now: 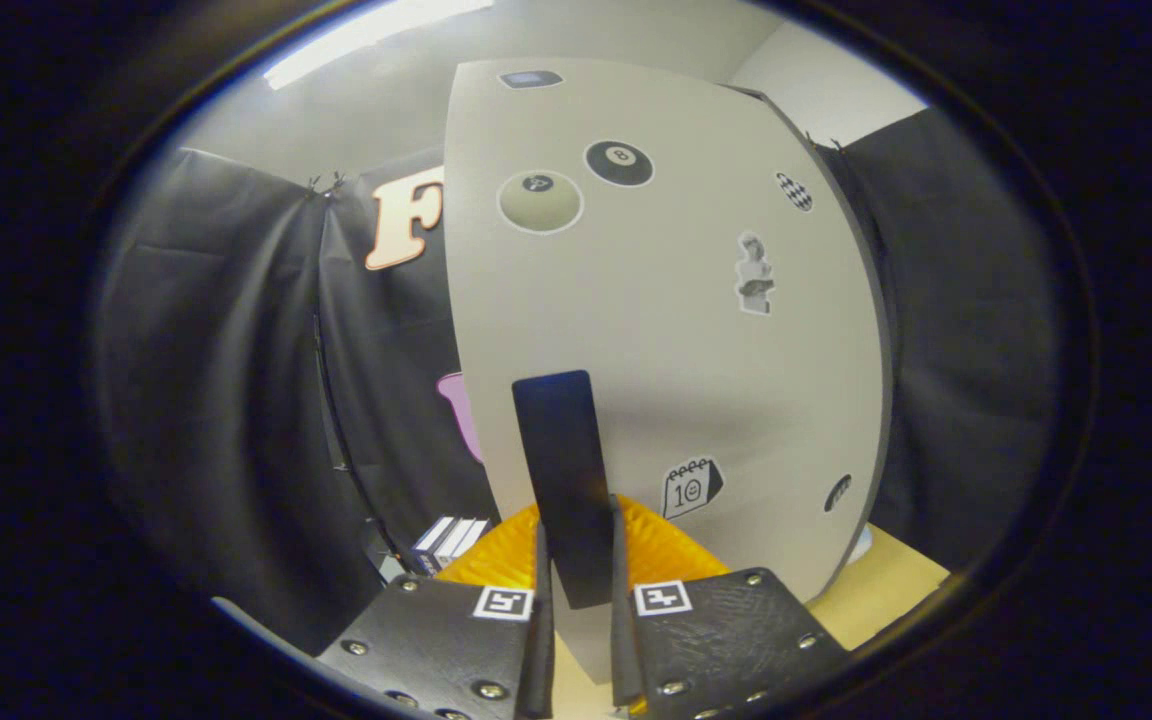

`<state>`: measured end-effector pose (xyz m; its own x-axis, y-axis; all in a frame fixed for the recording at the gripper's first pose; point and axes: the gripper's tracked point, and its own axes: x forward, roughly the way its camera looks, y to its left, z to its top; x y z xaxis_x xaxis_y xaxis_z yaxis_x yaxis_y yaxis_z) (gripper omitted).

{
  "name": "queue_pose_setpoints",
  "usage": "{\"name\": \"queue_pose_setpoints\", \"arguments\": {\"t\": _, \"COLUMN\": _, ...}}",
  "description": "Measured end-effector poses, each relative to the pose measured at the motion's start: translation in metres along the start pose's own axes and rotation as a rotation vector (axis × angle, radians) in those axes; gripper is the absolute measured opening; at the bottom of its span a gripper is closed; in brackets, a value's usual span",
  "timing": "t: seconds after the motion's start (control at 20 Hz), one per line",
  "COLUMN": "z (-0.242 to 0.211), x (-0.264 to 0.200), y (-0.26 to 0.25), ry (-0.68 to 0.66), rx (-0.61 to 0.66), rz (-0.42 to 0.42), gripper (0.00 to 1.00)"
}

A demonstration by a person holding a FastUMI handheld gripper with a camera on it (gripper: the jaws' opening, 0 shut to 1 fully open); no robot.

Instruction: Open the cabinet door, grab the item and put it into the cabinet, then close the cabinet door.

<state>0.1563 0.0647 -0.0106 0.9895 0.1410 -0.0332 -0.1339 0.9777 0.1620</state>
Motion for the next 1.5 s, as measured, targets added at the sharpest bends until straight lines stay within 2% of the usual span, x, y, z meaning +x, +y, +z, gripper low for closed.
{"name": "queue_pose_setpoints", "arguments": {"t": 0.35, "z": 0.006, "x": -0.068, "y": -0.039, "ry": -0.017, "rx": 0.037, "rz": -0.05, "gripper": 0.22}}
{"name": "queue_pose_setpoints", "arguments": {"t": 0.8, "z": 0.022, "x": -0.154, "y": -0.122, "ry": -0.029, "rx": 0.067, "rz": -0.182, "gripper": 0.22}}
{"name": "queue_pose_setpoints", "arguments": {"t": 1.05, "z": 0.029, "x": -0.173, "y": -0.152, "ry": 0.001, "rx": -0.01, "rz": -0.2, "gripper": 0.21}}
{"name": "queue_pose_setpoints", "arguments": {"t": 1.3, "z": 0.033, "x": -0.188, "y": -0.175, "ry": 0.002, "rx": 0.013, "rz": -0.187, "gripper": 0.21}}
{"name": "queue_pose_setpoints", "arguments": {"t": 1.5, "z": 0.04, "x": -0.198, "y": -0.212, "ry": 0.002, "rx": -0.018, "rz": -0.183, "gripper": 0.21}}
